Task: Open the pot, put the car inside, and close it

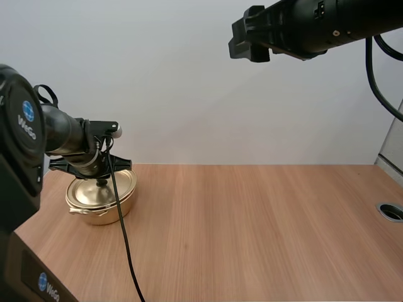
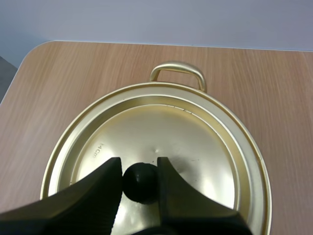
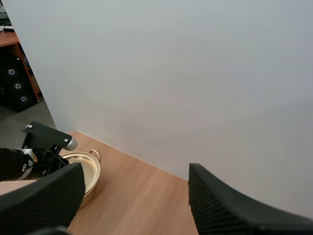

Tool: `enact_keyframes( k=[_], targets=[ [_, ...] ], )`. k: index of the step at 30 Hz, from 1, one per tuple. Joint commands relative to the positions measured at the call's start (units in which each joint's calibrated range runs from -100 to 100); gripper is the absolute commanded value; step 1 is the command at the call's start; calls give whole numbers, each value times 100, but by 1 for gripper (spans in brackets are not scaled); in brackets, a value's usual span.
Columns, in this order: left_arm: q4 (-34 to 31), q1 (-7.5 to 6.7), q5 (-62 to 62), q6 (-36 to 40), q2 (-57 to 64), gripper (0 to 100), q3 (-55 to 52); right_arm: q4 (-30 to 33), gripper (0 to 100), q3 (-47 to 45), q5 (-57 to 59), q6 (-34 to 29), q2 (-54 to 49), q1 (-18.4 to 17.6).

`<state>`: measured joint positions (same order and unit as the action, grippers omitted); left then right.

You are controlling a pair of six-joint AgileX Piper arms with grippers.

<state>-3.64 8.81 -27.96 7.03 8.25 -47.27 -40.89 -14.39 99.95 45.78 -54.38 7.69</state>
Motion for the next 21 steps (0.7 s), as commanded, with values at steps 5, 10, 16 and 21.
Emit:
enact_keyframes(
  k=[5,10,16,21],
  targets=[
    [-27,3,-11,-7,-9,0,1,1,100,-3,5,6,-4,1],
    [-39,3,-11,-7,-9,0,1,1,100,-3,5,6,-4,1],
    [-39,3,-68,-7,-9,0,1,1,100,-3,5,6,-4,1],
    [-39,3,-142,-7,-9,11,1,1,100,-3,5,6,-4,1]
  ],
)
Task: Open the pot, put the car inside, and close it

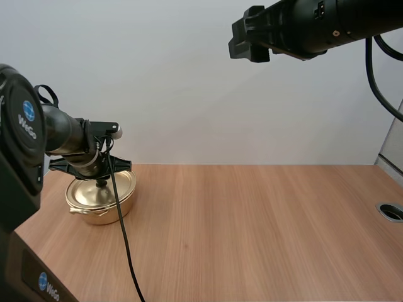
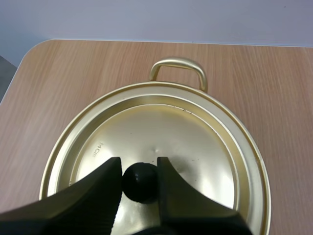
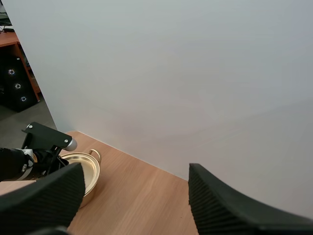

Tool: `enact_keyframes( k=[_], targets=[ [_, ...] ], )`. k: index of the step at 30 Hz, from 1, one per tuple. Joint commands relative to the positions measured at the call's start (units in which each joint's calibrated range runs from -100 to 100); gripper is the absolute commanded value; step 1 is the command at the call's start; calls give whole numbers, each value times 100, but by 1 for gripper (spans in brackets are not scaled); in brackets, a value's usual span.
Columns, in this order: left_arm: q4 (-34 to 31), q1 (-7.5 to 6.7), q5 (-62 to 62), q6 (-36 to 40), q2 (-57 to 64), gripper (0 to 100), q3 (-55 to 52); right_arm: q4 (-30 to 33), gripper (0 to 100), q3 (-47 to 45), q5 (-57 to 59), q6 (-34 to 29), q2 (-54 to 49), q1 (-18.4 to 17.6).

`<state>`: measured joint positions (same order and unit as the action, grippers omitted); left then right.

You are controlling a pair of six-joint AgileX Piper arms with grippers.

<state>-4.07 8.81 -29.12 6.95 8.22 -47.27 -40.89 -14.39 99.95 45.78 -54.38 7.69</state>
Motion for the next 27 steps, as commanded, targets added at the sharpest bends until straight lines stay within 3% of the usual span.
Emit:
enact_keyframes(
  k=[1,8,10,24,25,27],
  targets=[
    [4,3,-26,2,-6,19,1,1,100,-3,5,6,-4,1],
    [-7,3,52,-378,-6,87,1,-137,100,-3,5,6,-3,1],
    [-30,3,148,-410,-6,100,1,-137,100,-3,5,6,-3,1],
    [-183,3,207,-505,344,100,257,98,100,-3,5,6,-3,1],
    [-289,3,178,-525,425,89,304,112,100,-3,5,6,-3,1],
    [-424,3,178,-525,644,51,340,170,100,-3,5,6,-3,1]
  ],
)
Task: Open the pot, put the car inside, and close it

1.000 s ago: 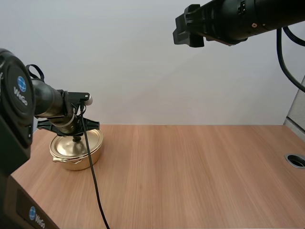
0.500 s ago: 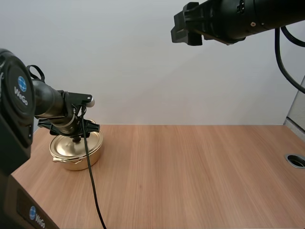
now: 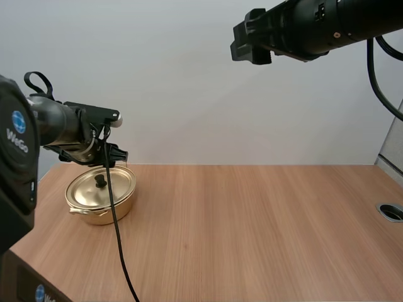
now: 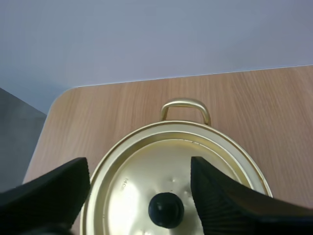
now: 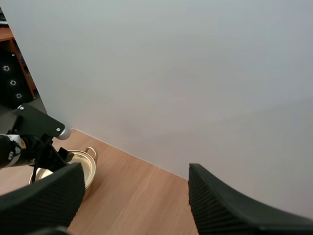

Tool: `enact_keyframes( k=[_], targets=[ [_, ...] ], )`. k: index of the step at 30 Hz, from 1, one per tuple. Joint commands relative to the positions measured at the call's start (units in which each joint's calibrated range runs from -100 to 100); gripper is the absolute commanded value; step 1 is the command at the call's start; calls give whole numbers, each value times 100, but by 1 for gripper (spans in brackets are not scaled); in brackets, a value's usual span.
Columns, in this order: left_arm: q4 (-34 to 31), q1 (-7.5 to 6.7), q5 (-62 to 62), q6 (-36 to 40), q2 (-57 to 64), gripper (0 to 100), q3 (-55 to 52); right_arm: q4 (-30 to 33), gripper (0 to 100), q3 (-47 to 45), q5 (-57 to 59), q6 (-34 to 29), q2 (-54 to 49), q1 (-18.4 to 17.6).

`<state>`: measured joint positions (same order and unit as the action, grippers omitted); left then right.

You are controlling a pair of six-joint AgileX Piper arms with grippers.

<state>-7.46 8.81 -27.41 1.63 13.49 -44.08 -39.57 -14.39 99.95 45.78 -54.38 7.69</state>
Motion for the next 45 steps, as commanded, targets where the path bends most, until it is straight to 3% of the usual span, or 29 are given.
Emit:
enact_keyframes(
  k=[1,2,8,11,12,15,20,24,28,31,38,43,45],
  targets=[
    [-96,3,7,7,242,23,36,85,100,-3,5,6,-3,1],
    [-96,3,7,7,378,0,51,138,100,-3,5,6,-3,1],
    [-96,3,723,7,1290,0,68,439,97,-167,5,6,-3,1],
    [-96,3,774,7,1761,0,68,475,10,-399,5,-215,-3,1],
    [-96,3,839,7,1909,0,68,505,0,-489,5,-377,-3,1],
    [-72,3,1107,7,2346,0,68,558,0,-819,-447,-426,-3,1],
    [634,-16,605,16,2915,0,68,788,0,-1552,-1864,-418,22,1],
    [679,-226,111,16,3084,0,68,996,0,-2357,-2990,-418,170,1],
    [679,-439,362,16,3234,0,-285,1021,0,-3078,-4157,-404,478,1],
    [679,-560,1132,16,3591,0,-1075,1021,0,-3437,-4877,-404,769,1],
    [746,-866,3559,50,4776,0,-3375,969,0,-3616,-4993,-423,1094,1],
    [1675,-1062,4858,50,5821,0,-4825,1433,0,-4160,-6223,-406,540,-356],
    [1704,-1113,5031,50,6266,0,-5220,1497,0,-4587,-6925,-406,242,-558]
  ],
)
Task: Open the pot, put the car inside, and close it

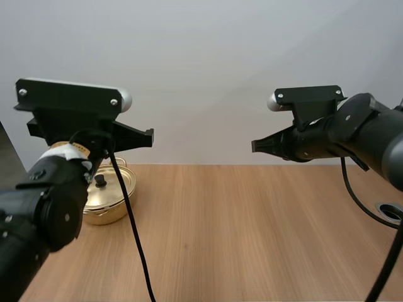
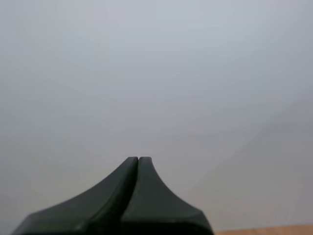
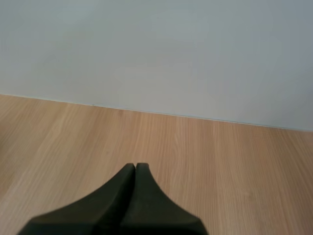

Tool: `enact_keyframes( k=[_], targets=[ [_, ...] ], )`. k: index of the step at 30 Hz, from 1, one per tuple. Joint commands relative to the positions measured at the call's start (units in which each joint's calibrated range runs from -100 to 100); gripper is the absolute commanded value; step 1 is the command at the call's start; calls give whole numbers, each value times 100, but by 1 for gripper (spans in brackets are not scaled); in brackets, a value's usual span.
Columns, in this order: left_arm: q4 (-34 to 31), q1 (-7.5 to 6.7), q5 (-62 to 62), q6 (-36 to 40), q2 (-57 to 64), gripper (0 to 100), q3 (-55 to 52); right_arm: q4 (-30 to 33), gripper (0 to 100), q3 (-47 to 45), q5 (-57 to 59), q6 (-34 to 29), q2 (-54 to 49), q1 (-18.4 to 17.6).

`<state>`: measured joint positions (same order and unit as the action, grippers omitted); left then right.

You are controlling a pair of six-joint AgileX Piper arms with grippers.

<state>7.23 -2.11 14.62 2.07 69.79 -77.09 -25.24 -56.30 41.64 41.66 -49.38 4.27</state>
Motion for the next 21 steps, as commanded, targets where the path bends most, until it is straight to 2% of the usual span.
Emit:
enact_keyframes(
  k=[1,4,5,9,11,15,21],
  targets=[
    [236,-45,828,6,858,0,-2103,64,0,-646,-1484,6,-432,-320],
    [236,-90,737,-4,1458,0,-2291,64,0,-1388,-2656,6,-909,-541],
    [236,-96,132,-81,1655,0,-2291,64,0,-1606,-2975,6,-1026,-582],
    [236,-106,-1002,-186,2312,0,-2291,53,0,-2652,-4551,6,-1574,-607],
    [223,-106,-1728,-186,2668,0,-2291,19,0,-3109,-4977,6,-1822,-607],
    [-175,-106,-2896,-177,3021,0,-2291,19,0,-3771,-4996,-27,-2410,-607],
    [-195,59,-3628,386,3021,0,-2291,19,0,-4370,-4954,-27,-3358,-607]
  ],
)
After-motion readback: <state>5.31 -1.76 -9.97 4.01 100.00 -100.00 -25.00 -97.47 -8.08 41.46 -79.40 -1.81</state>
